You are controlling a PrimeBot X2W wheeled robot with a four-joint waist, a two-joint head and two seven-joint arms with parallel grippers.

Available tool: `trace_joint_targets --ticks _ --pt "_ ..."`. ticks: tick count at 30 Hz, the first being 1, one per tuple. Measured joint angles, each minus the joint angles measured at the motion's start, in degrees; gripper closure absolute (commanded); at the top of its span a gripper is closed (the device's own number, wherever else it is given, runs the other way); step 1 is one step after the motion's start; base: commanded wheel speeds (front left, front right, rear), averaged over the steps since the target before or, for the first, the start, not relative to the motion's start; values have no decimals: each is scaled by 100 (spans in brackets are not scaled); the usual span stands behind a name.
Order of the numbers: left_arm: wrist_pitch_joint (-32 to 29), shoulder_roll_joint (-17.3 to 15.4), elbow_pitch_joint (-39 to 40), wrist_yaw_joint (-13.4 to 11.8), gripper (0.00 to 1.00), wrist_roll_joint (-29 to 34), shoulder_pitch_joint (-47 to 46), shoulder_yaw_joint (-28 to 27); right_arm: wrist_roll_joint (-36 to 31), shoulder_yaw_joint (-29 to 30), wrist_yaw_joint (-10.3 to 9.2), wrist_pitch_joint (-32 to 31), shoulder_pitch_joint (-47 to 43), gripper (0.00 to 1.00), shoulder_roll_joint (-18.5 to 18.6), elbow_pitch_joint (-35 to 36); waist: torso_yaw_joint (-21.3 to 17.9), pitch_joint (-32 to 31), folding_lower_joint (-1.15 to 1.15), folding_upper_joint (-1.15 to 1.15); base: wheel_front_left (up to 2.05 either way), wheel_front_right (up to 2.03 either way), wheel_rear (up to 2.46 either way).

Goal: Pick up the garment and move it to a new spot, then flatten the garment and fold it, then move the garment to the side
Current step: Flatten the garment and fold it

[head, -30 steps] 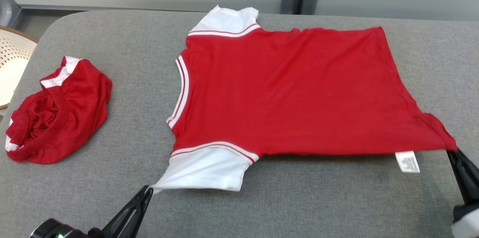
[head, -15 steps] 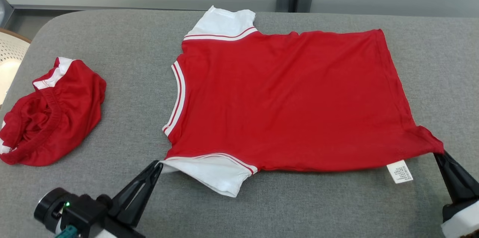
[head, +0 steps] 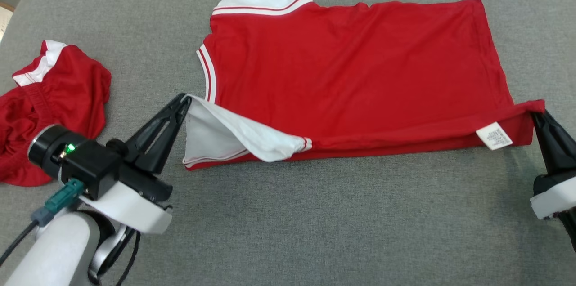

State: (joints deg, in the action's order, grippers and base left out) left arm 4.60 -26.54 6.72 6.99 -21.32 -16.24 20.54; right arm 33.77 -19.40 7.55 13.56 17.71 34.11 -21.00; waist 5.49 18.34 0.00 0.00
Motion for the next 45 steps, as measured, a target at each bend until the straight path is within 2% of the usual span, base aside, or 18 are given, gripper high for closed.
trace_joint_targets --ticks 11,20,21,22,23,24,28,31,36,40,45 --pt "378 47 -1090 38 100 -12 -1479 467 40 -204 0 89 920 100 90 -312 106 541 0 0 0 0 0" --pt "823 151 -1767 43 100 87 -2183 588 -10 -301 0 125 1446 100 127 -575 158 871 0 0 0 0 0" --pt "856 176 -1866 43 100 101 -2220 602 -24 -293 0 127 1485 66 113 -628 162 890 0 0 0 0 0" --pt "882 223 -1963 43 85 98 -2244 599 -35 -279 0 132 1522 1 93 -683 167 904 0 0 0 0 0" --pt "914 279 -2056 43 55 98 -2271 611 -60 -274 0 132 1544 0 64 -727 175 912 0 0 0 0 0" --pt "943 334 -2134 43 0 94 -2293 622 -85 -244 0 132 1553 0 12 -760 177 911 0 0 0 0 0" --pt "1015 487 -2325 -21 0 91 -2291 546 -218 -92 0 133 1564 0 -159 -780 170 852 0 0 0 0 0" --pt "1034 581 -2249 -227 0 22 -2040 315 -282 99 0 137 1409 0 -296 -619 148 744 0 0 0 0 0" --pt "1039 767 -2064 -474 0 -278 -816 136 -488 481 0 141 783 0 -475 -397 110 469 0 0 0 0 0" --pt "767 931 -2135 -641 0 -644 35 165 -554 747 0 140 263 0 -635 -320 103 225 0 0 0 0 0" --pt "489 1078 -2037 -567 0 -877 419 349 -620 842 0 140 -52 0 -808 -242 88 23 0 0 0 0 0"
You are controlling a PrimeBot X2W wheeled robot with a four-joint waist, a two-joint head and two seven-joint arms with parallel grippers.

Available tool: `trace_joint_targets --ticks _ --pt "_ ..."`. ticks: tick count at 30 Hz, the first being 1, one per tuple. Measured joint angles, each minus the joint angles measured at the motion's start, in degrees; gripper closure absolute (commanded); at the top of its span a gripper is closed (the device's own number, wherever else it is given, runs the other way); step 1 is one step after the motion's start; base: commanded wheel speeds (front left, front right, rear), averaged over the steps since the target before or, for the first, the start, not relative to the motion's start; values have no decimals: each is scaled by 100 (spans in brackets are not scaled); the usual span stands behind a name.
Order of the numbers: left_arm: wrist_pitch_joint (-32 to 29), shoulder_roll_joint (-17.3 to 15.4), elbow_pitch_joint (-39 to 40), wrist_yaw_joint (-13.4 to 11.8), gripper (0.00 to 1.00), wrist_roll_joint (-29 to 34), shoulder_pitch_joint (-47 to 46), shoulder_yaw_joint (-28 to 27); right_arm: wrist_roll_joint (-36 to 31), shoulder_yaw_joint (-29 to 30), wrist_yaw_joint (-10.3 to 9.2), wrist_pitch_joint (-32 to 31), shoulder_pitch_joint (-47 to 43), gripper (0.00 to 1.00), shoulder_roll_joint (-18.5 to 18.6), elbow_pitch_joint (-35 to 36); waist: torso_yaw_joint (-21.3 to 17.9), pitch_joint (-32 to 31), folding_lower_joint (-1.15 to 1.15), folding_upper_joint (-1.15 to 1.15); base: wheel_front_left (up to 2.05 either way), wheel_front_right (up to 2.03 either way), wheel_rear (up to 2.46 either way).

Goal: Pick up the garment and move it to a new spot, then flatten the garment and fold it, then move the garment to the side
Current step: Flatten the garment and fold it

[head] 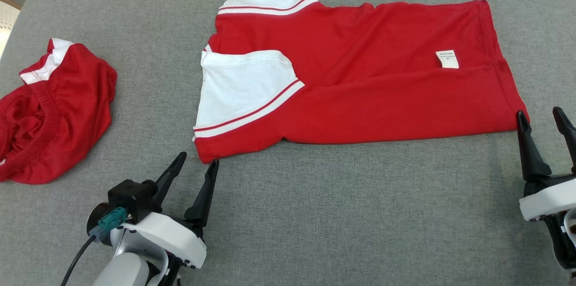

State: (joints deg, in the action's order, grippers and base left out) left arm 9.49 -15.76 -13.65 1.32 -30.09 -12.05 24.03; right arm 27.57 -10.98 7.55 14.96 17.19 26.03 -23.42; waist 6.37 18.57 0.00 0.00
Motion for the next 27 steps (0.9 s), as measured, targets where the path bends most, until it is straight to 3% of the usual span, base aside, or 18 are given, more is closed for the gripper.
trace_joint_targets --ticks 4,5,6,9,10,13,14,20,27 --pt "-172 -40 -53 34 0 -49 -36 33 -14 15 0 0 -65 0 -91 14 -53 -31 0 0 0 0 0" --pt "-248 -53 -103 55 28 -63 -58 53 -11 5 0 0 -63 0 -111 24 -69 -25 0 0 0 0 0" --pt "-335 -78 -170 55 50 -64 -93 74 2 -13 0 0 -54 0 -124 33 -89 -14 0 0 0 0 0" --pt "-478 -142 -345 70 67 -82 -259 80 13 -70 0 0 46 0 -116 64 -160 61 0 0 0 0 0" --pt "-494 -143 -382 70 81 -80 -300 86 15 -71 0 0 66 0 -105 82 -174 82 0 0 0 0 0" --pt "-557 -148 -511 89 87 -79 -407 105 22 -78 0 0 79 0 -86 109 -208 134 0 0 0 0 0" --pt "-578 -147 -553 105 98 -79 -436 118 23 -77 0 0 87 0 -82 124 -217 147 0 0 0 0 0" --pt "-579 -187 -720 133 100 -29 -581 192 71 -101 0 0 152 0 -66 80 -242 159 0 0 0 0 0" --pt "-525 -300 -675 145 100 -1 -480 249 478 -653 0 -46 347 0 -135 -737 -205 67 0 0 0 0 0"
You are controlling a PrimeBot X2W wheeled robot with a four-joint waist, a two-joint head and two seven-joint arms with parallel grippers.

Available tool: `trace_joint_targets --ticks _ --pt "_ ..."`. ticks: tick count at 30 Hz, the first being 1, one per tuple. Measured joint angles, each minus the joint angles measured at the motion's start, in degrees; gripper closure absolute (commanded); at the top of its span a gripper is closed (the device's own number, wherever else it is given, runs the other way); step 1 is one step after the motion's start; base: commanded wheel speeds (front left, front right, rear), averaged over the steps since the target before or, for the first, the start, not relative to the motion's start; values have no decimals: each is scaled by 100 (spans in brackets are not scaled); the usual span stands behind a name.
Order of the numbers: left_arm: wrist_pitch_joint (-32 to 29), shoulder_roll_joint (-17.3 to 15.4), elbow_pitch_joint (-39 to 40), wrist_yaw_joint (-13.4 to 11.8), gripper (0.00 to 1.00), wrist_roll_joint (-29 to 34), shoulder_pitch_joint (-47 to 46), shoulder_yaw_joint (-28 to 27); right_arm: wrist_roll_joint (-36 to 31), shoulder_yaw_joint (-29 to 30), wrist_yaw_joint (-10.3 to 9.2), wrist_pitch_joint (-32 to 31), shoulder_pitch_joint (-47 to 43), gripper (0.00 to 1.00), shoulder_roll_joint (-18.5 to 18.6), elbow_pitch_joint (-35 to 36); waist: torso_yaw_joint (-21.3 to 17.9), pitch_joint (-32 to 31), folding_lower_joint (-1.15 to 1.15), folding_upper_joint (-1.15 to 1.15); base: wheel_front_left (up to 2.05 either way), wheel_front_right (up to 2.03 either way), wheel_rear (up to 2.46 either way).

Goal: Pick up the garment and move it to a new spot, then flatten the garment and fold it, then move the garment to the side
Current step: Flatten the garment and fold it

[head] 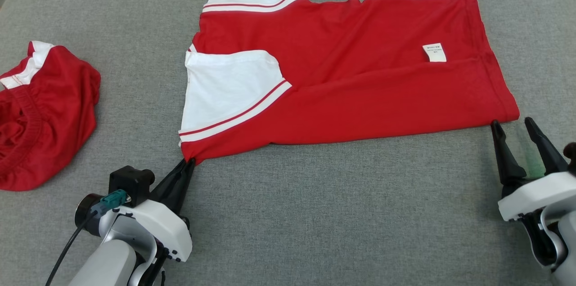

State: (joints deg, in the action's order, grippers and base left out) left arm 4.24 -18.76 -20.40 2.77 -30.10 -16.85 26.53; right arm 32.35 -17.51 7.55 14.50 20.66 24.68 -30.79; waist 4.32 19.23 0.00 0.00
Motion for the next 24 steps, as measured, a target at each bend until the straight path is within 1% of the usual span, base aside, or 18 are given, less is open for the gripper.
trace_joint_targets --ticks 8,9,10,11,12,18,24 --pt "-20 -56 105 -7 100 26 -5 58 294 -448 0 -2 625 1 -1 -726 43 28 0 0 0 0 0" --pt "-27 -56 111 -7 100 27 -7 68 294 -516 0 -2 689 40 9 -812 46 31 0 0 0 0 0" --pt "-27 -57 113 -7 100 27 -10 76 294 -570 0 5 745 61 15 -891 50 31 0 0 0 0 0" --pt "-27 -56 114 -7 100 27 -12 85 299 -615 -1 12 777 89 18 -936 55 27 0 0 0 0 0" --pt "-26 -56 116 -7 100 30 -12 99 324 -666 -1 14 799 100 16 -961 61 20 0 0 0 0 0" --pt "-12 -115 191 -5 100 33 36 137 545 -826 0 37 616 100 113 -909 71 -125 0 0 0 0 0" --pt "-29 -281 476 52 100 -30 383 177 757 -824 0 42 146 100 307 -553 23 -342 0 0 0 0 0"
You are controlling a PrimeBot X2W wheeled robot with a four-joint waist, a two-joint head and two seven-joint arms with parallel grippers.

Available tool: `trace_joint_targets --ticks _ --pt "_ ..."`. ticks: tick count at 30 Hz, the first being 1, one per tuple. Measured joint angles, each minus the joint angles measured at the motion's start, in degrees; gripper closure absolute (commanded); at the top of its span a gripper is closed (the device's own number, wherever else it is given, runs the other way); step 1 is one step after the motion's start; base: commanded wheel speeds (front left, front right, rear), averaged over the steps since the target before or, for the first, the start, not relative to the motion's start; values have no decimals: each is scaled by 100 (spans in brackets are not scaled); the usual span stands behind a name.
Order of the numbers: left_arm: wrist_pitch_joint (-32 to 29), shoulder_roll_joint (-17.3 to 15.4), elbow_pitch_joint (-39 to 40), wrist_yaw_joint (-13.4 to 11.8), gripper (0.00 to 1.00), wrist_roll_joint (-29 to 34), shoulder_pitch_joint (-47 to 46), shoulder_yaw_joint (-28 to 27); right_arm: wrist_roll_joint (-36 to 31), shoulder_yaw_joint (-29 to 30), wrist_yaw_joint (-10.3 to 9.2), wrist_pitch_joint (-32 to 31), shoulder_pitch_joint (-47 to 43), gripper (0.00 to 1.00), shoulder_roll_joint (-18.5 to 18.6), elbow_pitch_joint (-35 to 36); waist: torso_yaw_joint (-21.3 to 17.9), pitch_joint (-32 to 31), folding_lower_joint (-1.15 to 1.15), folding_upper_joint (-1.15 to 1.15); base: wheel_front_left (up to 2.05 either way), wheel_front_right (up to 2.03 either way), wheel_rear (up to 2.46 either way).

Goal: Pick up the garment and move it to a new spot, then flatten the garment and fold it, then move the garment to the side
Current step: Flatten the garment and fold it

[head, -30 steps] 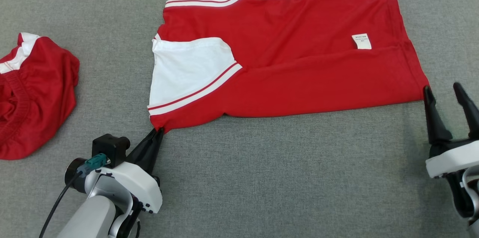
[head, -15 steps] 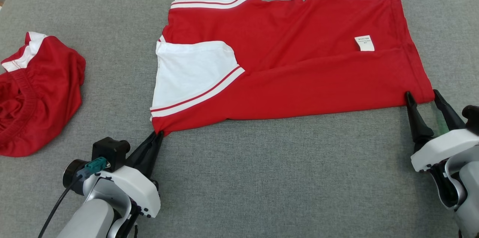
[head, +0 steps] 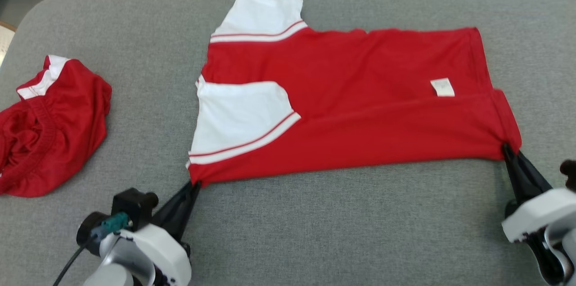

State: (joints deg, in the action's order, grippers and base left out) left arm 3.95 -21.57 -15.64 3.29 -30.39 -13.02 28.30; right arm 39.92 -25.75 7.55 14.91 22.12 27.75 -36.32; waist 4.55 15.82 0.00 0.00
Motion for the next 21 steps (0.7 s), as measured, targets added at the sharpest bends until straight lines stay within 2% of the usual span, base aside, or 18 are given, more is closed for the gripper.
trace_joint_targets --ticks 5,11,21 --pt "-201 -248 581 59 100 -104 561 125 154 3 0 4 -604 100 281 323 -83 -234 0 0 0 0 0" --pt "-393 -446 1188 -145 100 -127 1248 227 242 226 1 5 -1423 100 501 773 -149 -412 0 0 0 0 0" --pt "-521 -516 1612 -352 100 -193 1845 357 138 628 0 -86 -2499 100 411 1292 -147 -526 0 0 0 0 0"
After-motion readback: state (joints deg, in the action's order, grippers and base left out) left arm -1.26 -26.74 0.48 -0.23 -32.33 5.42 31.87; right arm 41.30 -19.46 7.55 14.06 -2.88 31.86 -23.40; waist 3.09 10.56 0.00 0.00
